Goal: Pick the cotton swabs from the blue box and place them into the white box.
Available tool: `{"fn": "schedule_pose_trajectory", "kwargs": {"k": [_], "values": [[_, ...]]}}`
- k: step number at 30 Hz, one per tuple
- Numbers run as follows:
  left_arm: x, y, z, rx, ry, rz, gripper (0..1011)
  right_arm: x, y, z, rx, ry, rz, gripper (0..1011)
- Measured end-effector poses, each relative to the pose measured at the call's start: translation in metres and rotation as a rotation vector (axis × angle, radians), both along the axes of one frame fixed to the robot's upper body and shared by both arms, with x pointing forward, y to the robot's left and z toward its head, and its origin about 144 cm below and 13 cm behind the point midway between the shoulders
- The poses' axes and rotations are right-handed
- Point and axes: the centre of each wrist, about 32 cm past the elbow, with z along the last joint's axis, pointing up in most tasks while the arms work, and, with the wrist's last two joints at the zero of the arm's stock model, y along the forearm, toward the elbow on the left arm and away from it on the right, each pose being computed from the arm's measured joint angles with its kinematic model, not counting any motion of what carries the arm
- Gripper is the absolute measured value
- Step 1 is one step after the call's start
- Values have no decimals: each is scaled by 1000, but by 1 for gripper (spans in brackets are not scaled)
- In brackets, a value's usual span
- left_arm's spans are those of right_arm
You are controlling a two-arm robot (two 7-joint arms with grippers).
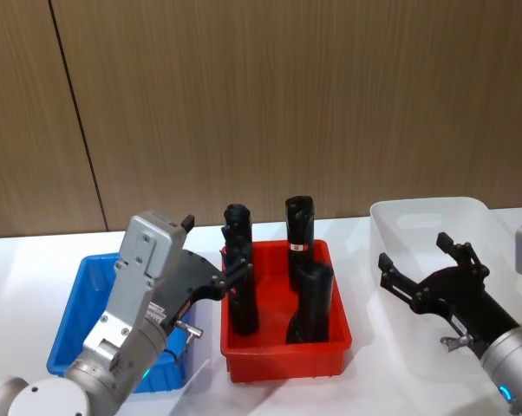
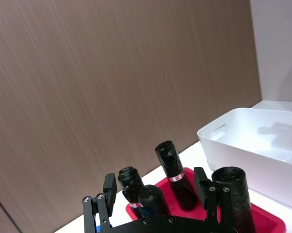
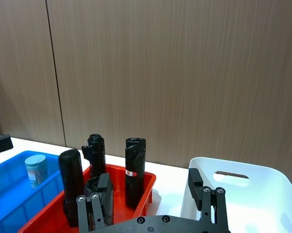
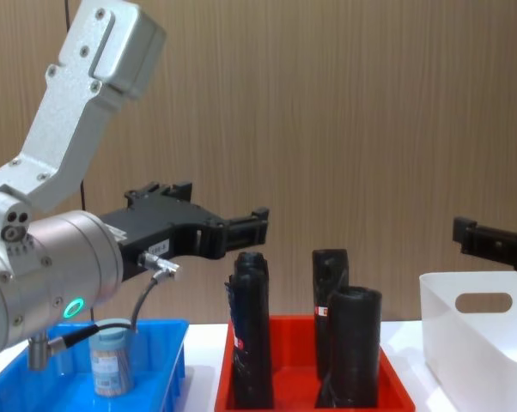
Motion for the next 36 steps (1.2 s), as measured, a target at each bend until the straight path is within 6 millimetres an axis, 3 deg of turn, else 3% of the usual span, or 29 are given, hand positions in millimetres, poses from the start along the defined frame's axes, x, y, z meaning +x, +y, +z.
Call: {"fn": "schedule_pose_trajectory", "kwargs": {"k": [21, 36], "values": [[-5, -5, 0, -3, -22, 40, 1004, 0, 0, 0, -1, 3, 7, 1002], [-4, -5, 0, -3, -23, 41, 1004, 11, -9, -1, -1, 96, 121, 1002]]}}
